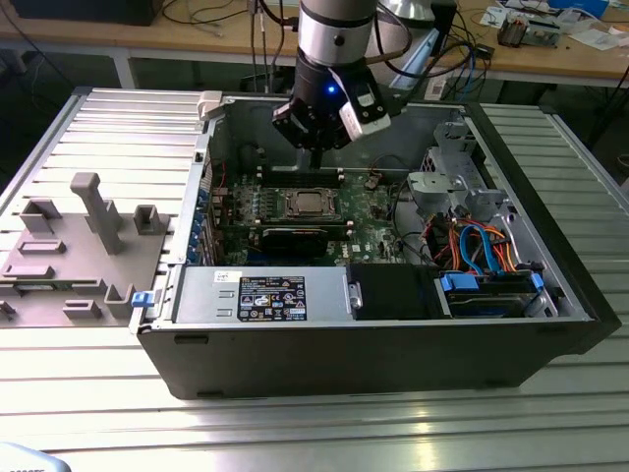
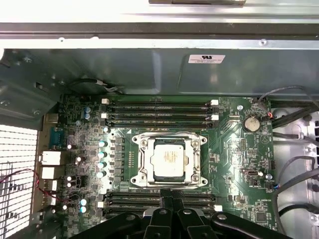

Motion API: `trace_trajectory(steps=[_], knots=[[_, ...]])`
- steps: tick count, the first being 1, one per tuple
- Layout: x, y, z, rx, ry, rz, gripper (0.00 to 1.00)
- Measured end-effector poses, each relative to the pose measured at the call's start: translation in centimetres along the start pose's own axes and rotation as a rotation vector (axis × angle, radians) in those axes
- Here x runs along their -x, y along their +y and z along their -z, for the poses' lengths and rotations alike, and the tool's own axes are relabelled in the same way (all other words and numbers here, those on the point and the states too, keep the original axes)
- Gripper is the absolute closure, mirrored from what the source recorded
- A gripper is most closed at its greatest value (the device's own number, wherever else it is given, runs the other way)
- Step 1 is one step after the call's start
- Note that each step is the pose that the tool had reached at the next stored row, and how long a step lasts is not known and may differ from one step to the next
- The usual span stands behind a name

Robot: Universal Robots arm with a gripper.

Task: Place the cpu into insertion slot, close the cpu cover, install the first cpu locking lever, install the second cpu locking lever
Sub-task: 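Install the second cpu locking lever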

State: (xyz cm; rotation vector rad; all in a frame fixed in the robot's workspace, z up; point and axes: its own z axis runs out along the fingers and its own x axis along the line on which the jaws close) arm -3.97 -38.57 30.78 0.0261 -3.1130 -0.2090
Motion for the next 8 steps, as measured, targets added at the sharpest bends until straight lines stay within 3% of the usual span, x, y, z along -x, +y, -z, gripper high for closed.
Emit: trace_trajectory(steps=[8], knots=[[0.0, 0.02, 0.09, -0.0004, 0.0, 0.0, 0.89]])
